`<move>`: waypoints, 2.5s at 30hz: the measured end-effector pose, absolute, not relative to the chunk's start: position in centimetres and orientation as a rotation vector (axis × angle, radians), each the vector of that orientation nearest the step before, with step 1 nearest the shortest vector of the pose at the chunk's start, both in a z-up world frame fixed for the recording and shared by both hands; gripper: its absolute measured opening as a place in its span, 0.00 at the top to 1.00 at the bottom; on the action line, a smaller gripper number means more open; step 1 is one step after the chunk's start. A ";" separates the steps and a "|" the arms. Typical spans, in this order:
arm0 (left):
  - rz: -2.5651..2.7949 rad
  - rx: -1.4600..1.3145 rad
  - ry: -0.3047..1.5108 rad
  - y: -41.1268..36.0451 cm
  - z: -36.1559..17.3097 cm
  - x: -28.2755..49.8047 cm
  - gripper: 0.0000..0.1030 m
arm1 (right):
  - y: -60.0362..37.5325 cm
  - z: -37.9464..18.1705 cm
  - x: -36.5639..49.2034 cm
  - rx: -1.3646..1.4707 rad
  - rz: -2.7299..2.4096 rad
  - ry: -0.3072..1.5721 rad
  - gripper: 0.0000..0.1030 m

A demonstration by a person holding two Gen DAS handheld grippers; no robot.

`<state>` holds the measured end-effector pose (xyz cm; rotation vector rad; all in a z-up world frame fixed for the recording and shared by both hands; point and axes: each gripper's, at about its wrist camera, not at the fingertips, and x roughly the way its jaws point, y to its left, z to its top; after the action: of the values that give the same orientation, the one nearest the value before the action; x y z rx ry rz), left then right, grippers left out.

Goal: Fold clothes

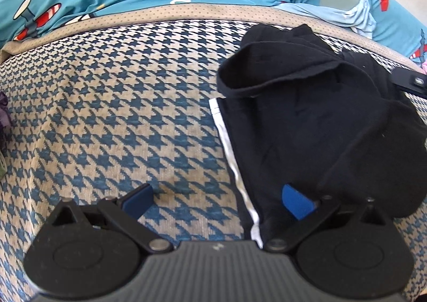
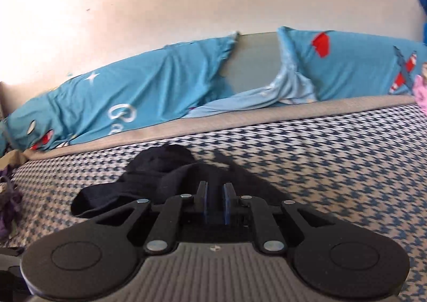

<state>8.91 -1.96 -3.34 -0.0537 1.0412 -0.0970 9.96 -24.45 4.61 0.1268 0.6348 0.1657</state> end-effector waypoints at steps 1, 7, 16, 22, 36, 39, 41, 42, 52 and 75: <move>-0.102 -0.054 1.043 -1.9 -3.3 8.9 0.00 | -23.9 4.5 10.1 0.123 0.188 0.638 0.88; -0.116 -0.050 1.048 -2.1 -3.3 8.5 0.00 | -21.4 3.8 10.9 0.080 0.288 0.642 0.70; -0.126 -0.070 1.053 -1.6 -3.1 8.2 0.00 | -17.7 2.1 11.9 -0.067 0.392 0.654 0.48; -0.128 -0.083 1.056 -1.4 -3.0 8.3 0.00 | -16.5 1.0 12.8 -0.159 0.429 0.656 0.43; -0.145 -0.102 1.047 -1.2 -2.9 8.5 0.00 | -17.9 0.7 13.5 -0.060 0.313 0.659 0.89; -0.154 -0.098 1.043 -1.3 -3.0 8.6 0.00 | -19.1 1.7 13.1 -0.018 0.256 0.610 0.89; -0.160 -0.095 1.040 -1.4 -3.0 8.6 0.00 | -20.1 2.3 13.0 0.026 0.231 0.589 0.89; -0.165 -0.098 1.039 -1.4 -3.0 8.6 0.00 | -20.7 2.5 12.9 0.049 0.219 0.584 0.89; -0.218 -0.100 1.022 -2.2 -2.8 8.0 0.00 | -26.1 3.7 12.1 0.152 0.029 0.554 0.90; -0.326 -0.079 0.992 -4.6 -2.8 7.1 0.00 | -38.1 3.4 9.5 0.373 -0.352 0.690 0.78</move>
<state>7.13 -4.58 -2.83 -0.0786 0.9917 -0.3262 9.53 -38.13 3.44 0.3727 0.6903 -0.3517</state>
